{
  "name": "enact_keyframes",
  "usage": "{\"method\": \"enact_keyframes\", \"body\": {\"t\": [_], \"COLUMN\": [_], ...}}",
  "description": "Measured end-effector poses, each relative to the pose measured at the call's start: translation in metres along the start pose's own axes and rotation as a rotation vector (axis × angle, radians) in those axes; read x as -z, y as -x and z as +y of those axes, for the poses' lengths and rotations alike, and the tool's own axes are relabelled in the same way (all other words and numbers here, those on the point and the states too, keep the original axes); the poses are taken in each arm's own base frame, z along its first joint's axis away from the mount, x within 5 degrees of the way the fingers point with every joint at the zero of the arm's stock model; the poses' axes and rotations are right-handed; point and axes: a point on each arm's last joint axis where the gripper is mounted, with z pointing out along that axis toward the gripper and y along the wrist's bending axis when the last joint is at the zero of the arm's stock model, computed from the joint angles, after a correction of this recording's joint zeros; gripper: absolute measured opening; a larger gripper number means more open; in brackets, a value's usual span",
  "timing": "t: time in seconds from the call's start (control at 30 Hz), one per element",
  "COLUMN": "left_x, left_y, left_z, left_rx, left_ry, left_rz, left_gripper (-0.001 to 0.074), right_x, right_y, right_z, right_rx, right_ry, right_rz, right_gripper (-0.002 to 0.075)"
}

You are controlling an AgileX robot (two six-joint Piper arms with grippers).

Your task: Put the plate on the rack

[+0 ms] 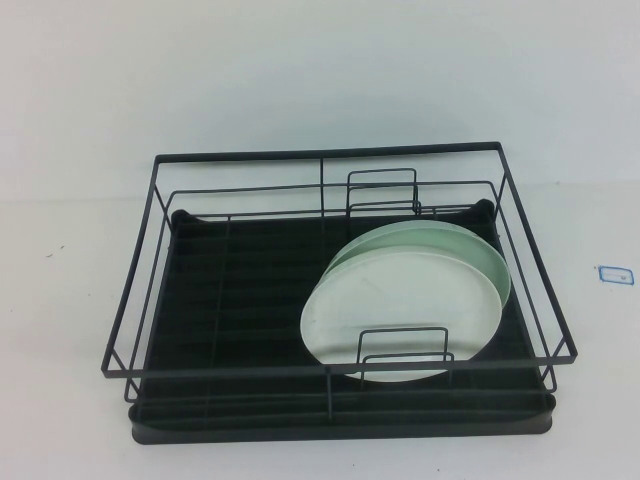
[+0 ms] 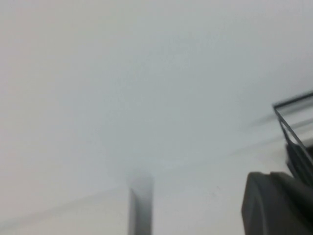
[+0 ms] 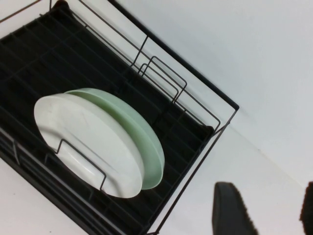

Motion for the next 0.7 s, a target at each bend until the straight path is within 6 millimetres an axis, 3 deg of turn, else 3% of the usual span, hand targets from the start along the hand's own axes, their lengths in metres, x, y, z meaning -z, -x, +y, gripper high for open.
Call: {"method": "enact_keyframes", "body": {"t": [0.13,0.27,0.5,0.7], "left_x": [0.026,0.036,0.003,-0.016], "left_y": [0.004,-0.013,-0.067,-0.103], "left_z": [-0.005,-0.014,-0.03,-0.037], "left_rx": [0.142,0.152,0.158,0.179], "left_ry": [0.003,0.014,0.048,0.155], "left_rz": [-0.122,-0.161,-0.122,-0.247], "left_gripper": [0.0001,0.0001,0.0001,0.0001], "right_x": [-0.002,-0.01,-0.026,-0.048], "right_y": [0.001,0.003,0.007,0.013], "right_z": [0.001,0.004,0.012,0.019], "right_rx": [0.002,0.007,0.002,0.011], "right_ry": [0.003,0.009,0.026,0.01], "right_rz": [0.003,0.022,0.046,-0.142], "right_gripper": [0.0351,0.0351,0.0351,0.0351]}}
